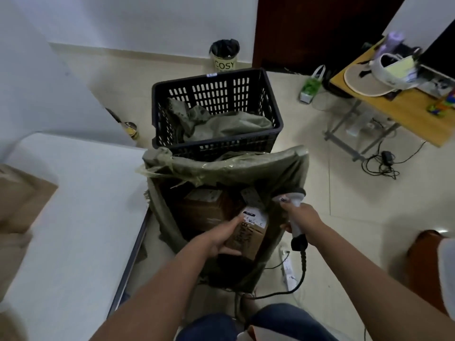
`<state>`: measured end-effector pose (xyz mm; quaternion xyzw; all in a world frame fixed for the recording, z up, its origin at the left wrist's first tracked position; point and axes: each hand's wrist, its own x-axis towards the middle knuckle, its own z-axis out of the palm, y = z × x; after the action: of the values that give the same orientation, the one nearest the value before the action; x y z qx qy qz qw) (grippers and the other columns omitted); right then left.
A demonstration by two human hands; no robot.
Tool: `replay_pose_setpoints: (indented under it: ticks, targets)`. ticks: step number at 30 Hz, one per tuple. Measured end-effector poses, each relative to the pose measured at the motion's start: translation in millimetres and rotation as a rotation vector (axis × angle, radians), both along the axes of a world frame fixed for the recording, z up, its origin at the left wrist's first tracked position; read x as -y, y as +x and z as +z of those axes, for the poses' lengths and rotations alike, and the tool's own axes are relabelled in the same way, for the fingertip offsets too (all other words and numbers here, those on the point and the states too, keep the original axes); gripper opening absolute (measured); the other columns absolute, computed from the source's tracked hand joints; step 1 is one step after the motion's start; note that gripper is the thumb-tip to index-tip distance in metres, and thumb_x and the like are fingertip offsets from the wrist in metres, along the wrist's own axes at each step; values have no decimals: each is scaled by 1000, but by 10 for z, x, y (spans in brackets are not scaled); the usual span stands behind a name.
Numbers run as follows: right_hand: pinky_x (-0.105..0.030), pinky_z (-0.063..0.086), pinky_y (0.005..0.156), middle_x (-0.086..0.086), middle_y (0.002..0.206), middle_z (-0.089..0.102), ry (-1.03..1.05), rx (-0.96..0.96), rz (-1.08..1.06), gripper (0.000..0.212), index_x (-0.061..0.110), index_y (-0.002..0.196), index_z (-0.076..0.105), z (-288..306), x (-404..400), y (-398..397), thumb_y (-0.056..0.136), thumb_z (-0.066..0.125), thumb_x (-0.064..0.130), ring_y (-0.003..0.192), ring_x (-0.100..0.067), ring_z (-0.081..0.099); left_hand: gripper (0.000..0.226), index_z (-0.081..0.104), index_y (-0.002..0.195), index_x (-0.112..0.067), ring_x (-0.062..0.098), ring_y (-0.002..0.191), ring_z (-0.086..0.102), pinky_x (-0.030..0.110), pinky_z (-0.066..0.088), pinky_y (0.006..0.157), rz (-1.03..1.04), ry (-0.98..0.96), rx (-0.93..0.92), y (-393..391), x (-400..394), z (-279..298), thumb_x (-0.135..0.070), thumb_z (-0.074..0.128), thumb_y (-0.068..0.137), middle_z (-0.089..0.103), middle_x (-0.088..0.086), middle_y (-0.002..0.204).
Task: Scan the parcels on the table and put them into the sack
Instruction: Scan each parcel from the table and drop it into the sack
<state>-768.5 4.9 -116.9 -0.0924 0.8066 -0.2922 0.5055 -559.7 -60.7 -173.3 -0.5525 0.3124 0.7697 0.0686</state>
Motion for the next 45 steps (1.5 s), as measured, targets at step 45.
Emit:
replay_pose_setpoints:
  ticks: [45]
  targets:
    - [-25,47,48,-11,74,70,-265,247,876,43,4,112,60,465,510,4763,91,65,41,51,-19,63,50,53,134,-5,36,130,44,42,36,108,415,-936,1008,5473,-1289,502,-17,69,89,44,19,143]
